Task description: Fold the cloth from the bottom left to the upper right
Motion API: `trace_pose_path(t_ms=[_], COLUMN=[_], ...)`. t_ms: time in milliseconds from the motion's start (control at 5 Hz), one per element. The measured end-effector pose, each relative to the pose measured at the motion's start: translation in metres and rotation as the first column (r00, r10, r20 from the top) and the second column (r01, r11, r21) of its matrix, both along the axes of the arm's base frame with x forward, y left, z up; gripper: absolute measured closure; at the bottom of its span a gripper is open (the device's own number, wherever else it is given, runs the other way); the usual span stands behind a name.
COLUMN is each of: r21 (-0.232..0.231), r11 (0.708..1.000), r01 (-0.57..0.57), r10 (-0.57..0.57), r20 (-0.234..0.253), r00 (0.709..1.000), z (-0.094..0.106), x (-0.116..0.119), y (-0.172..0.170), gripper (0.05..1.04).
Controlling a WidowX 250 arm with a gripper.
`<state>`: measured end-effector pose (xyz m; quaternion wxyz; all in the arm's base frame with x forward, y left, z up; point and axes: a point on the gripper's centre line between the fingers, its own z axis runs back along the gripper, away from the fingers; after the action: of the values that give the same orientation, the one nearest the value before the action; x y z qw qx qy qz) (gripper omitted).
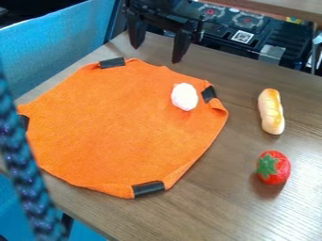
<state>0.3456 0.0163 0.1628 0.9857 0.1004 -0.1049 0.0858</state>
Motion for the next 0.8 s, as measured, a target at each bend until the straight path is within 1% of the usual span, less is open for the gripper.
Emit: trace_pose_path(t_ms=[200,400,600,800], r21=[-0.006,-0.074,-0.131,-0.213], r11=[1.0,0.979,0.916,0.844], r01=[-0.009,-0.19,-0.378,-0.491], r10=[0.009,0.189,0.391,0.525], r20=[-0.026,-0.019,0.098,0.144], r00=[1.0,0.982,0.915,0.839], z=[-0.01,-0.024,-0.014,-0.02], x=[-0.001,-0.025,-0.05,-0.072], y=[0.0,0.031,0.06,0.09], gripper=[0.083,0.083,0.083,0.083])
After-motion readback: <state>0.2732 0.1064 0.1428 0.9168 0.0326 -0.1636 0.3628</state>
